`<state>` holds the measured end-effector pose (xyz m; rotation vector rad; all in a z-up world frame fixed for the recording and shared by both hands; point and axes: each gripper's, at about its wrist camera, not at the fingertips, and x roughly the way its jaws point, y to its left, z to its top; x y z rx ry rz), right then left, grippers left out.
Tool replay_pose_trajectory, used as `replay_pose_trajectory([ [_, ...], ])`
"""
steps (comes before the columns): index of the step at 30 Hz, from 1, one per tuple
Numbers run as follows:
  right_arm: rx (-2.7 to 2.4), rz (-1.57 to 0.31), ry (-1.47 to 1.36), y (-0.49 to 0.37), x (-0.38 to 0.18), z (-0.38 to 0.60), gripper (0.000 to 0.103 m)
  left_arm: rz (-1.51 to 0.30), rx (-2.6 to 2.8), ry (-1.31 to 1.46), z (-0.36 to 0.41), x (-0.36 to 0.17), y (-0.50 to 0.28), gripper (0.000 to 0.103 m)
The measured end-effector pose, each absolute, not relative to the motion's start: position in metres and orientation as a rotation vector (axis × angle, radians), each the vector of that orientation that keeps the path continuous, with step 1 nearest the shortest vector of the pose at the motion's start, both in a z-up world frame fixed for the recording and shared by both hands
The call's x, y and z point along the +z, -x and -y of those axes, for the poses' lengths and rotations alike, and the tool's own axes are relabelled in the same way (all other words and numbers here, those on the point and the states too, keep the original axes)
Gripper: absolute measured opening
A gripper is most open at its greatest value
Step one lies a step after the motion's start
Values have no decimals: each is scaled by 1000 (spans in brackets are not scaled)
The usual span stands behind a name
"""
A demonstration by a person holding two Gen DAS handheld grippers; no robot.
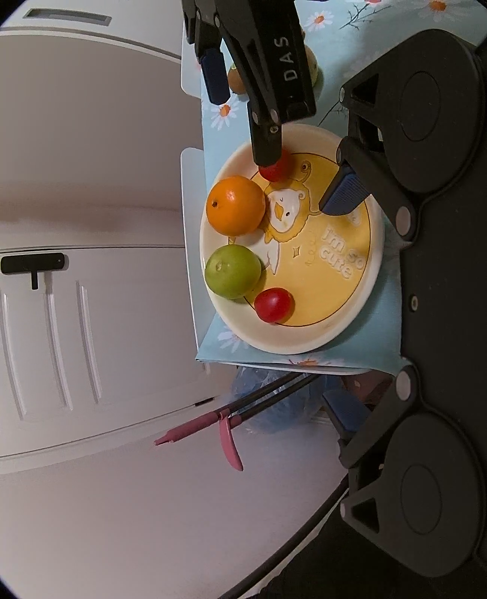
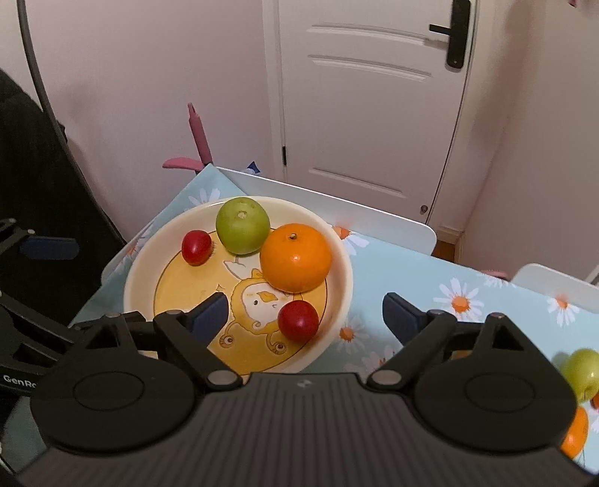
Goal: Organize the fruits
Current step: 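Move both tools back toward the large brown apple and orange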
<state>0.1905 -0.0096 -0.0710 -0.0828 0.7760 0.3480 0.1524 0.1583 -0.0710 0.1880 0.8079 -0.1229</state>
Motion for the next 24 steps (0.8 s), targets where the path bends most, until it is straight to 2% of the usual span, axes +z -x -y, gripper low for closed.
replay_pose_trajectory([
  [24,123,-738,-24,-103,-12,88,103,-681,-234,-218,-124,-14,-111,101],
])
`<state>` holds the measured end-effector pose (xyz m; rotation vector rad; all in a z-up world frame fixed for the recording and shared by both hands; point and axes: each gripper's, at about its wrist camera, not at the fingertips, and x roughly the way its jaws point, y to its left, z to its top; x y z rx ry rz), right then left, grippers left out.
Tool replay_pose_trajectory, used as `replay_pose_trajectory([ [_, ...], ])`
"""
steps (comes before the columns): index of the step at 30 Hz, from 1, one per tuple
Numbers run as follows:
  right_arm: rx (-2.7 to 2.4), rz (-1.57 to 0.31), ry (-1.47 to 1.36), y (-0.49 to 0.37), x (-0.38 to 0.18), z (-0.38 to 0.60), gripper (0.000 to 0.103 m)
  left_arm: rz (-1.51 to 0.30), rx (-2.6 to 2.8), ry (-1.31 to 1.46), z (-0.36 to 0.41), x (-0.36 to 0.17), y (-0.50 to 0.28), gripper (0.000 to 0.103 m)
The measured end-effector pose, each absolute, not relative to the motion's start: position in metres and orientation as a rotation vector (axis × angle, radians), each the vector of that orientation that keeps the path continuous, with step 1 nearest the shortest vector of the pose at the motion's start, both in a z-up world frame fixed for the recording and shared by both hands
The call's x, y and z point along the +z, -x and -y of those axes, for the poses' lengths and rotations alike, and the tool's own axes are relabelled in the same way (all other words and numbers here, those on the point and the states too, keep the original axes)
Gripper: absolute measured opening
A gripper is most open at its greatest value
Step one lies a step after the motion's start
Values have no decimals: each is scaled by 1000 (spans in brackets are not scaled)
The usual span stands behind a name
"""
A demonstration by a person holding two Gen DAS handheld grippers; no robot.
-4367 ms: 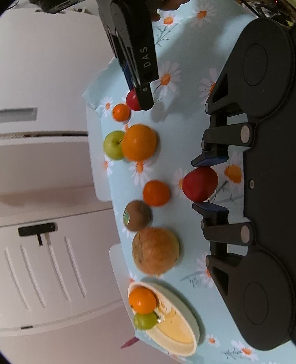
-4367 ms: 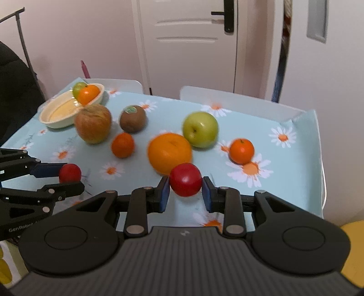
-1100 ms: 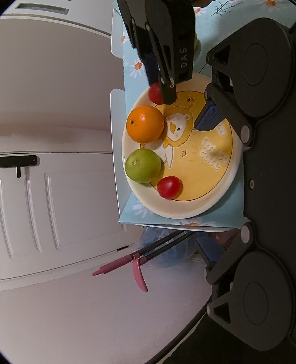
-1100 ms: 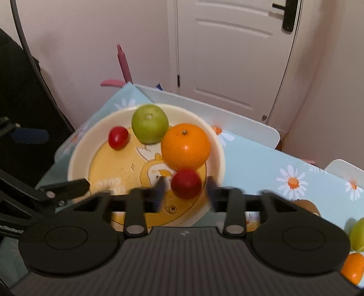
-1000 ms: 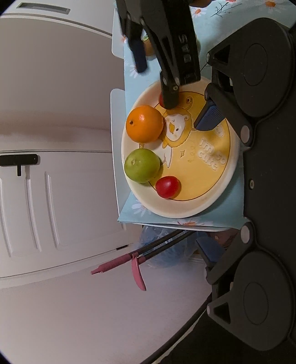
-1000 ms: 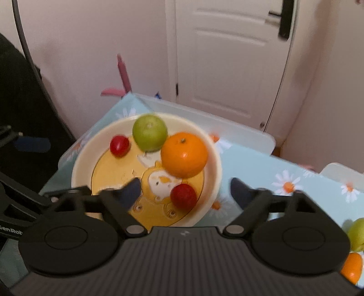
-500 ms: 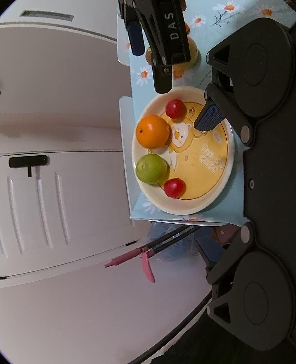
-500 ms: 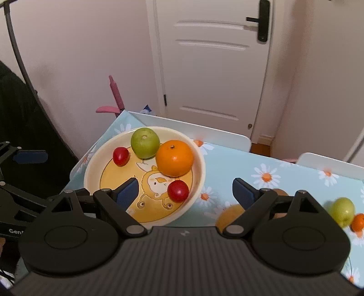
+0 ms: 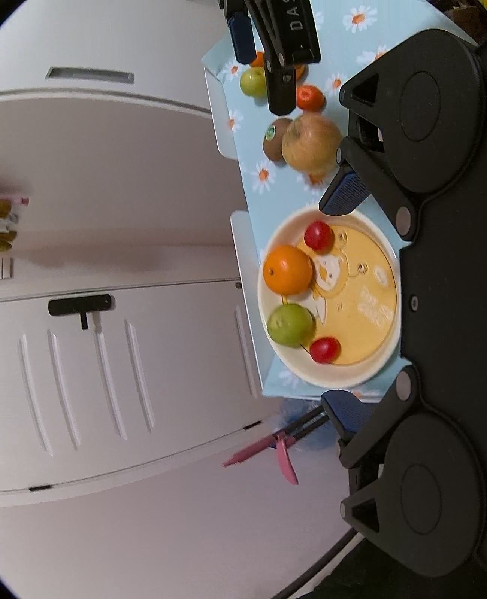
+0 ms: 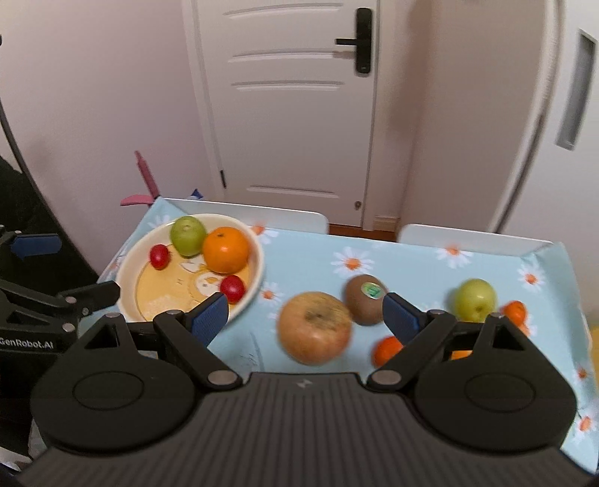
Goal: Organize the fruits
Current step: 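Move both tools back toward the large brown apple and orange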
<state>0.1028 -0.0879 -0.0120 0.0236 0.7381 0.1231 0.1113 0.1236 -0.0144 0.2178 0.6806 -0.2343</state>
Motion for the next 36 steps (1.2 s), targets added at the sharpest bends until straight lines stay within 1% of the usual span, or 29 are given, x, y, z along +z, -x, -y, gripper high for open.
replay_pose_trajectory([
  [12,143,-742,-20,-85,-20,176,103,-674,-176,-169,-60,-8,-86,101],
  [17,181,-756,5,-89,-28,214,103,-690,-129,-143,-29,-15,-81,101],
  [24,246,-786,36,-100,-56,255,101,-711,-66,-119,13,-40,-83,101],
  [34,313,-792,47,-121,-100,280,101,-713,-24,-141,54,-85,-107,101],
  [36,323,-794,37,-125,-108,283,99,-711,-19,-152,61,-93,-113,101],
])
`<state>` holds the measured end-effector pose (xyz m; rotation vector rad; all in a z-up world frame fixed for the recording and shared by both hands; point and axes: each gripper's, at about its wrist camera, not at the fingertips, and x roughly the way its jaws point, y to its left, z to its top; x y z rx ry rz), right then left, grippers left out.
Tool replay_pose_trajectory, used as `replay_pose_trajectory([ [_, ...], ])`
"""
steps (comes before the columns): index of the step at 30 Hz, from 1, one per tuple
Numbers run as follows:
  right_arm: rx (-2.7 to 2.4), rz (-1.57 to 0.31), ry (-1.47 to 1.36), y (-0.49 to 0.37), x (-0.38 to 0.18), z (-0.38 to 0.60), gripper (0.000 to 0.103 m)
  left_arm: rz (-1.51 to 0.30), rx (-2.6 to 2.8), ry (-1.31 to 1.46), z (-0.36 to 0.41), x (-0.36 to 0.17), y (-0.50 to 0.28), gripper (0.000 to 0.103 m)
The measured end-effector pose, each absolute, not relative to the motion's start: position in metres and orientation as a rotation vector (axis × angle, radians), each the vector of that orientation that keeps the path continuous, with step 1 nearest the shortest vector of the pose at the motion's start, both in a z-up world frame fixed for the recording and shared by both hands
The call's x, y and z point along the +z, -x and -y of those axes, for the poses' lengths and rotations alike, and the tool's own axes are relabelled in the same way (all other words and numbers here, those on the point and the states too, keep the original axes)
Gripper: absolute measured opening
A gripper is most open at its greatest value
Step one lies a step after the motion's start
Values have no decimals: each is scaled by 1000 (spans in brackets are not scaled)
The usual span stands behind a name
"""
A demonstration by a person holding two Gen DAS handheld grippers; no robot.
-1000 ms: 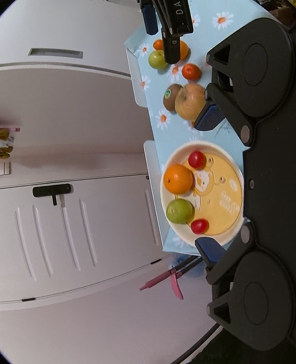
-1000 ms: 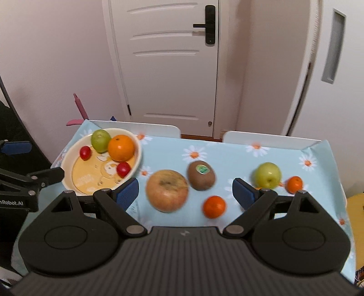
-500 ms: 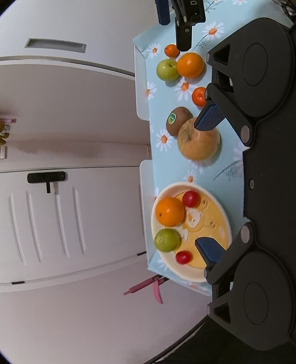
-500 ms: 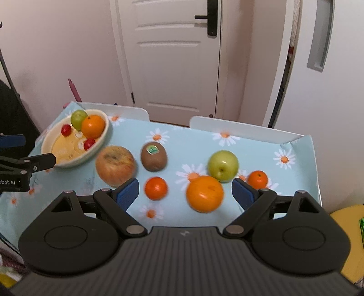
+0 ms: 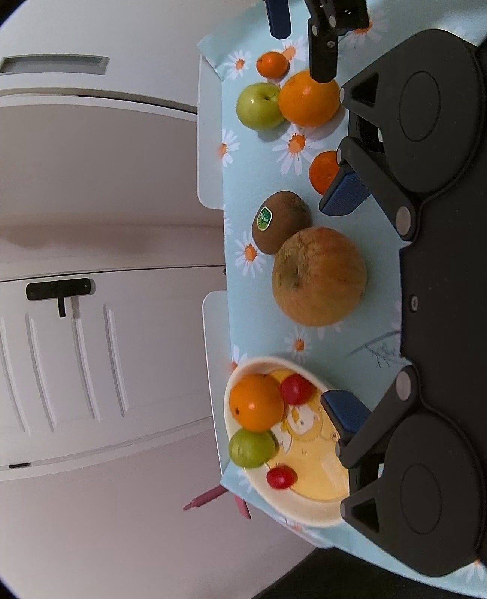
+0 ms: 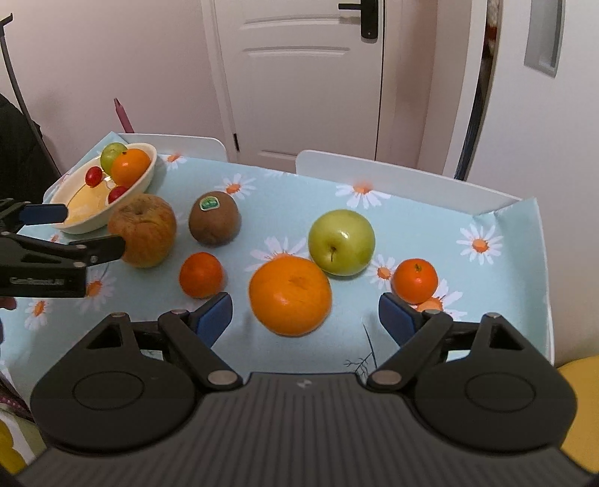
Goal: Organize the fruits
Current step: 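Move both tools back toward the large brown apple and orange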
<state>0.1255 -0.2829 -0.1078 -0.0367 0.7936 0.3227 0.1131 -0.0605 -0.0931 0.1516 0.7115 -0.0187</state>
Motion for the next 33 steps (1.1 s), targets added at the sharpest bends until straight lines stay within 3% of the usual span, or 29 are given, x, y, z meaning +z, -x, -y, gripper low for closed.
replay_pose_trajectory([
  [9,365,-803,8,-132,-128,286,93,-719,-9,-179,77,-120,-136,91],
  [14,386,-798,5,-131,-129,287,92,-727,4,-177,80,-125,-143,79],
  [33,396,-790,-7,-143,-132,280,84,-734,3,-171,73,-124,-126,78],
])
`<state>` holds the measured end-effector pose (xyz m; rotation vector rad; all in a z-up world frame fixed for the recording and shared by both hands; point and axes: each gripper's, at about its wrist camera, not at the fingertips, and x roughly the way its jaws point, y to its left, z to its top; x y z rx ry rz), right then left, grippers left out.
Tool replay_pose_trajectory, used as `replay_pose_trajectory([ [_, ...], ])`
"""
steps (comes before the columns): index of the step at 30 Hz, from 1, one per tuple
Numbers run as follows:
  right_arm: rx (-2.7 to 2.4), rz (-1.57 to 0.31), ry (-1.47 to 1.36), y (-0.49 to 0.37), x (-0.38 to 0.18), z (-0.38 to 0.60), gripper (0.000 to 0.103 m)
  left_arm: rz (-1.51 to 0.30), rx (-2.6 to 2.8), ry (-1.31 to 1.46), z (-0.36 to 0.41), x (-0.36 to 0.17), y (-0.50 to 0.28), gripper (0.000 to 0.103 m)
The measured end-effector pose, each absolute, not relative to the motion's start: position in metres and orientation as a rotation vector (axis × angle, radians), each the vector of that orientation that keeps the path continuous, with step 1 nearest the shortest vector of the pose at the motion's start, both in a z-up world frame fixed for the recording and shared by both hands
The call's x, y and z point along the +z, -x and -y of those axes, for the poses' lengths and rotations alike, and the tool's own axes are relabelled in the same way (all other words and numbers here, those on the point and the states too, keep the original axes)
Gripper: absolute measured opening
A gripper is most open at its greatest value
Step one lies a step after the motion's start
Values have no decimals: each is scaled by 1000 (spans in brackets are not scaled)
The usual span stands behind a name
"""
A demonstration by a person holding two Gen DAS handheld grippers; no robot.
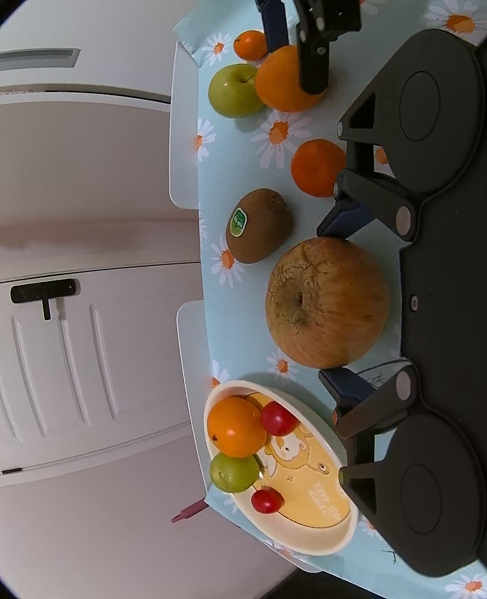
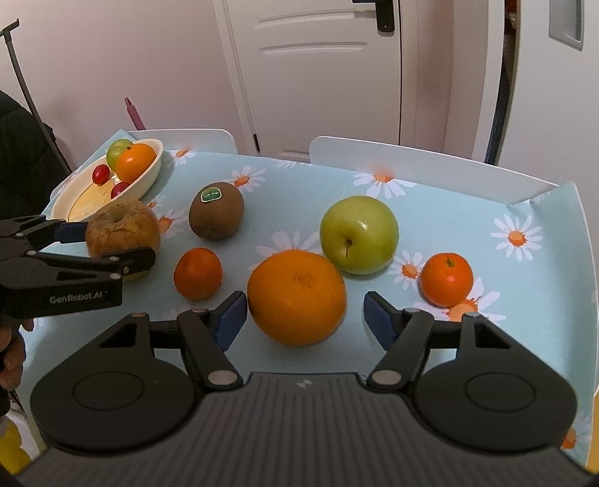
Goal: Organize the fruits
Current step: 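Move both tools back toward the large brown apple and orange, then grasp the large brown apple with the left tool while the right tool grasps the large orange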
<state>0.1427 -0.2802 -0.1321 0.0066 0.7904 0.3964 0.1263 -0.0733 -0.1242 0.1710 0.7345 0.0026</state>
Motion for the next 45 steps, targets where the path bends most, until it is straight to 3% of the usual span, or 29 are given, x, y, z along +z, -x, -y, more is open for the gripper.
replay_pose_trajectory([
  [10,396,-788,-8,-144,-130,276,83,-743,1,-162,71,-121,-108,78],
  [12,399,-788,-8,-144,-130,275,74,-742,1,-160,69,-120,-104,78],
  [19,380,-796,20,-140,-122,269,73,-728,8,-149,65,-109,-90,78],
  [34,456,-711,15,-105,-38,244,73,-659,70,-90,33,-34,-48,78],
  [45,475,-693,3,-109,-13,175,73,-645,75,-95,-31,-11,-55,78],
])
